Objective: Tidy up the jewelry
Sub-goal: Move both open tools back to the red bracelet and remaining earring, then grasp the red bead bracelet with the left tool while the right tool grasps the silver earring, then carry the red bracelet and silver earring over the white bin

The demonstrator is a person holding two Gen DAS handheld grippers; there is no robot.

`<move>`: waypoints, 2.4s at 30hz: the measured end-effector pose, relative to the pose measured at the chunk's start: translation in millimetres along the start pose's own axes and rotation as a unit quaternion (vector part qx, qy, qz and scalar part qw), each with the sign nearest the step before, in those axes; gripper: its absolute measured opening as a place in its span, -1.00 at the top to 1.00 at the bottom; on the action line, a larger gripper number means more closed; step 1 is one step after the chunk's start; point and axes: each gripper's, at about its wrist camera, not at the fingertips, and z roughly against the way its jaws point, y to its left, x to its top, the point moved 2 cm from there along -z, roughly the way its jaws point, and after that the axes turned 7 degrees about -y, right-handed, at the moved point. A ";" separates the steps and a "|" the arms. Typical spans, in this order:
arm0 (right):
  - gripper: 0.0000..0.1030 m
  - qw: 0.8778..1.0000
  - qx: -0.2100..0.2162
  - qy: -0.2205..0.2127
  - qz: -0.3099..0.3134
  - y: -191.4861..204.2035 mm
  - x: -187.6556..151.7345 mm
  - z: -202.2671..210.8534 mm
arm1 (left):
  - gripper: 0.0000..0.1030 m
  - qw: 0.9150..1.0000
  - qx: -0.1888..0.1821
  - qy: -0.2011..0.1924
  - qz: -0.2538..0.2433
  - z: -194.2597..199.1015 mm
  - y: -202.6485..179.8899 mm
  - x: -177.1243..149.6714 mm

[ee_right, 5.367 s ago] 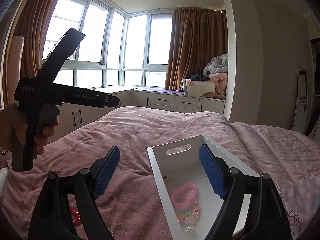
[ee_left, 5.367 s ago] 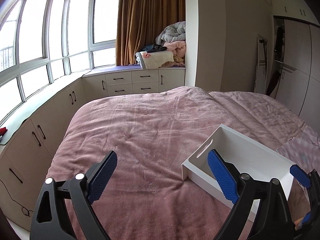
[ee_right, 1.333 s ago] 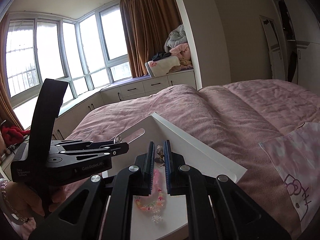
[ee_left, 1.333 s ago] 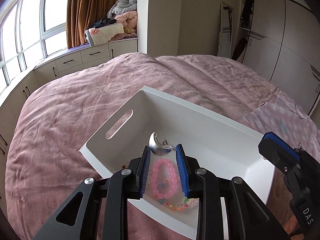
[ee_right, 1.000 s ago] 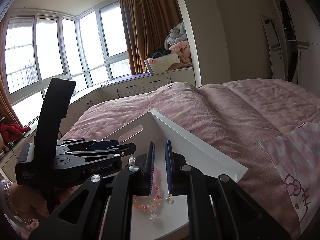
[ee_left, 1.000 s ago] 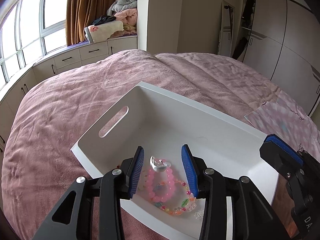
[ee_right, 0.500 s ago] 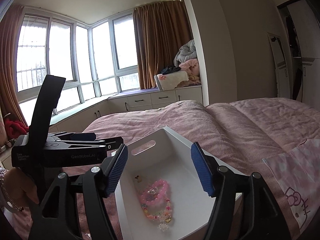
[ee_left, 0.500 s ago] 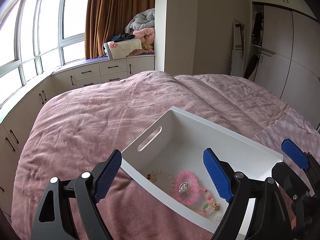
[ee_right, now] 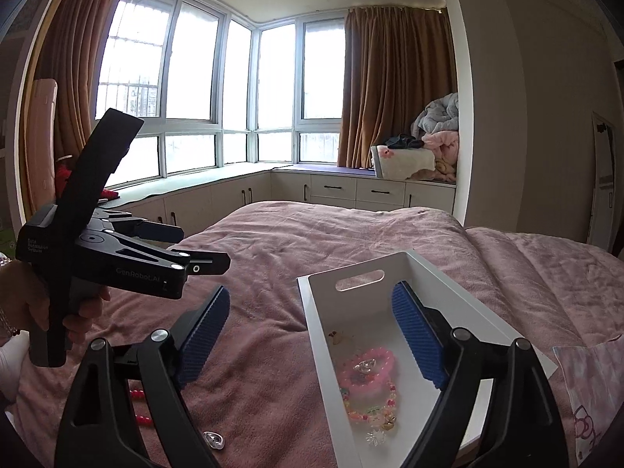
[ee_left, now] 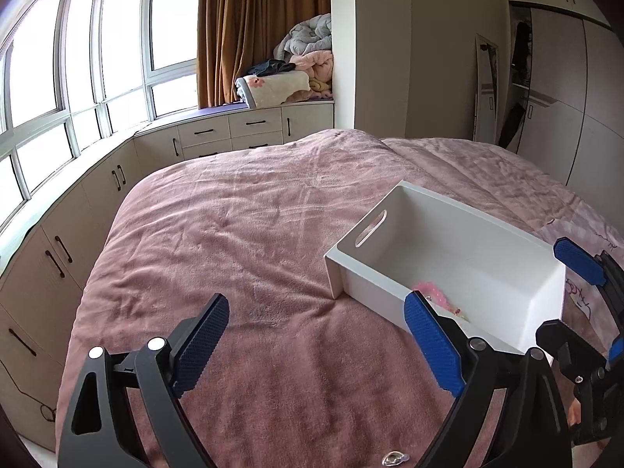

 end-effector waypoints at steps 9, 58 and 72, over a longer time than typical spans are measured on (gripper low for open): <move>-0.65 0.995 0.055 0.051 0.068 49.2 -23.3 -19.1 | -0.81 0.999 0.017 0.034 0.021 21.1 51.0 -51.5; 0.59 0.911 0.167 0.359 0.116 101.6 -147.1 -82.3 | 0.71 0.976 -0.088 0.196 -0.034 9.9 44.0 -204.1; 0.59 0.931 0.150 0.319 0.096 91.0 -125.3 -81.6 | 0.71 0.987 -0.075 0.144 -0.007 10.8 53.1 -152.9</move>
